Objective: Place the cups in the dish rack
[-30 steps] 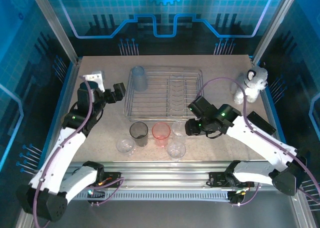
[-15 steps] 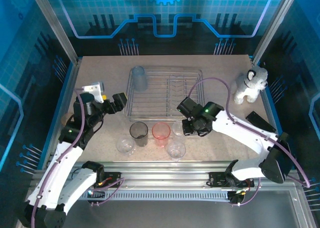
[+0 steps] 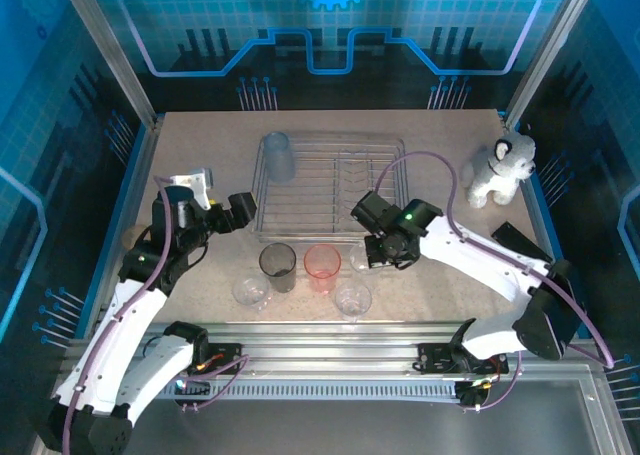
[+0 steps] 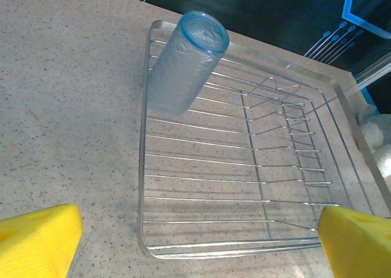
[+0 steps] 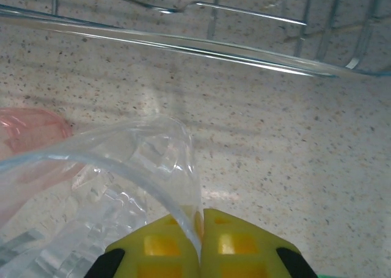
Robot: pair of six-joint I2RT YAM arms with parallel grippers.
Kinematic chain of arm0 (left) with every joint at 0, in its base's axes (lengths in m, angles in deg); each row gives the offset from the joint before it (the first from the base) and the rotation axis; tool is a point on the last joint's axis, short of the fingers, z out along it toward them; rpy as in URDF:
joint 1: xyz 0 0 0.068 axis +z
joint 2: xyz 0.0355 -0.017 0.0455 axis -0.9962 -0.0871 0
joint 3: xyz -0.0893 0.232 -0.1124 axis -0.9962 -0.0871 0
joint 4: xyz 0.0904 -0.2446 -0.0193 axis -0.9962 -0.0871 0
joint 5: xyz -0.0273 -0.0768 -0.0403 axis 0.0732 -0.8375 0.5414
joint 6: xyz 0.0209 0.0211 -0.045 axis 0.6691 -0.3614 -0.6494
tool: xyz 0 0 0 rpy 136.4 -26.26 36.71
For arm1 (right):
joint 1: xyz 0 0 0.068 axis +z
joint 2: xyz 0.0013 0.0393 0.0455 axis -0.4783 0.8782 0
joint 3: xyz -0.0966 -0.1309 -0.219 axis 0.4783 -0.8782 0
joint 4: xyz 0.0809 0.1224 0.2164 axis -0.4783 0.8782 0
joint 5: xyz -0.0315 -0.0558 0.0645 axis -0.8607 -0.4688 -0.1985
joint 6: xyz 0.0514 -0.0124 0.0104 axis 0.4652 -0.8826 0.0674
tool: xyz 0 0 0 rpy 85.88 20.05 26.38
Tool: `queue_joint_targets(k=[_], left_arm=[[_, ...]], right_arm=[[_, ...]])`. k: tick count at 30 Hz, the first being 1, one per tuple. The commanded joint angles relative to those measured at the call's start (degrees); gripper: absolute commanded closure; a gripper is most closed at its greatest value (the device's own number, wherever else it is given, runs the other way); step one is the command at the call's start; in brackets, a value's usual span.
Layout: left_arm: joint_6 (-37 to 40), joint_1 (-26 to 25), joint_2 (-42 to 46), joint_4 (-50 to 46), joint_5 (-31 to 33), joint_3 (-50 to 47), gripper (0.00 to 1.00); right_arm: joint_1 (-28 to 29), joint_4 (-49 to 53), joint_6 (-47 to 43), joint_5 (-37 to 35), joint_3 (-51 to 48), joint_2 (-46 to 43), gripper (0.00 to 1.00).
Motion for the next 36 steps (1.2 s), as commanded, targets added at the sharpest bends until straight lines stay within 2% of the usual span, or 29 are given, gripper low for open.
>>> queue_joint_targets(k=[1,5,8,10,12,14,17,21,24,28,36], left_arm=[[-1.66,0.59,-0.01,-0.40,-4.42,2.72,0.01],[-1.82,0.51,-1.13,0.78,-11.37,5.19,0.01],[-3.10,0.50,-1.74,4.26,-18.52,6.31,0.01],[-4.88,0.50,-2.06,8.46,-23.83,6.28,0.01],[-7.59,0.42,-2.80,13.71,-29.84,6.03,0.01],[-11.37,0.01,-4.44,20.16,-35.50,5.71,0.00],[-14.37,-1.82,-7.05,26.05,-39.92,6.07,0.01],[-12.65,-6.07,-10.80,26.78,-42.75,8.33,0.01],[-11.55,-9.54,-13.35,28.13,-45.43,10.09,0.01],[-13.44,-11.72,-15.60,33.01,-48.46,10.64,0.01],[-18.30,-12.22,-18.47,40.72,-48.83,10.67,0.01]], right_arm=[[-2.02,5.73,0.84,-2.55,-0.34,-6.70,1.00],[-6.70,9.37,-1.43,-1.73,-0.06,-16.09,1.00],[-13.28,10.98,-5.14,1.71,1.96,-23.09,1.00],[-19.00,10.01,-9.07,6.44,3.77,-26.66,1.00],[-24.83,6.30,-12.80,13.99,4.77,-29.35,1.00],[-31.19,1.04,-15.62,26.34,6.22,-30.08,1.00],[-35.65,-7.10,-14.86,41.27,7.51,-29.05,1.00],[-36.16,-20.19,-8.90,53.22,6.38,-27.69,1.00],[-35.96,-32.80,-1.19,59.83,3.09,-27.02,1.00],[-34.57,-43.86,5.84,62.80,0.18,-26.37,1.00],[-28.20,-50.11,8.91,62.84,-0.02,-23.79,1.00]])
